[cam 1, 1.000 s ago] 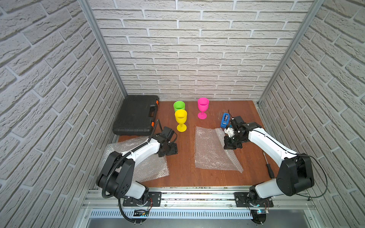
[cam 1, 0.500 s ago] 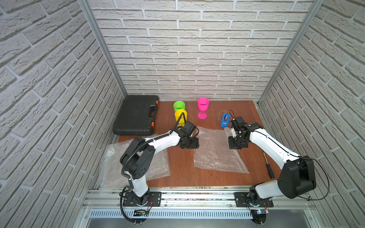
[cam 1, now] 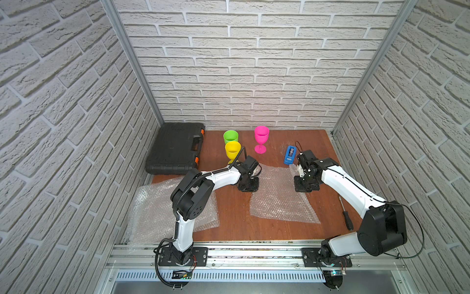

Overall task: Wrap wine glasses in bubble wrap
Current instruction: Place the bubble wrap at the center of the board.

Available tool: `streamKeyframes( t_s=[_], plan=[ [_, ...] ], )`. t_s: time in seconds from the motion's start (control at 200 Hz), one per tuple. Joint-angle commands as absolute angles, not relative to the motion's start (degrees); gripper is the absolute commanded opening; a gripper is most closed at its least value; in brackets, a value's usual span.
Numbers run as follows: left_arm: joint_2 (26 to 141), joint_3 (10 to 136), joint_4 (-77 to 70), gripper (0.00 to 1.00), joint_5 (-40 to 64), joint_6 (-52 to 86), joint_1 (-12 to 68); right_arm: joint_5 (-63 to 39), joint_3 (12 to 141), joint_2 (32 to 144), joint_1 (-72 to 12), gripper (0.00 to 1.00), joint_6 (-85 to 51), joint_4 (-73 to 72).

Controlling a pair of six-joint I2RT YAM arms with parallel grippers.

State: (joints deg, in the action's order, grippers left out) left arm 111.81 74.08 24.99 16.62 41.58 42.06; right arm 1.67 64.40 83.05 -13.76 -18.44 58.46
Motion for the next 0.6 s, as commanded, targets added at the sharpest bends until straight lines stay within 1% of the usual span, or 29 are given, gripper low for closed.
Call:
streamKeyframes(
  t_s=[0.0, 0.02, 0.185, 0.34, 0.455, 0.595],
  plan=[
    [108.94, 72.08, 24.8, 0.02, 18.45, 41.05, 40.81, 0.6, 65.73, 81.74, -13.97, 0.03, -18.63, 57.66],
    [107.98, 71.53, 24.99, 0.0, 18.11, 41.05, 40.58, 0.4, 65.82, 81.78, -13.96, 0.03, -18.63, 57.66],
    [96.77, 64.18, 27.33, 0.0, 15.74, 40.82, 37.23, -1.52, 66.96, 82.68, -14.17, 0.03, -18.72, 56.98],
    [88.3, 56.75, 31.89, 0.0, 14.13, 39.71, 33.38, -3.13, 67.88, 86.13, -14.67, 0.02, -18.81, 55.13],
    [84.72, 52.02, 33.02, 0.0, 14.19, 39.77, 31.18, -4.41, 68.19, 89.01, -15.22, 0.03, -19.14, 52.93],
    [83.89, 48.68, 32.68, 0.0, 12.63, 40.03, 30.11, -5.01, 68.55, 92.97, -15.6, 0.03, -18.99, 50.24]
  ],
)
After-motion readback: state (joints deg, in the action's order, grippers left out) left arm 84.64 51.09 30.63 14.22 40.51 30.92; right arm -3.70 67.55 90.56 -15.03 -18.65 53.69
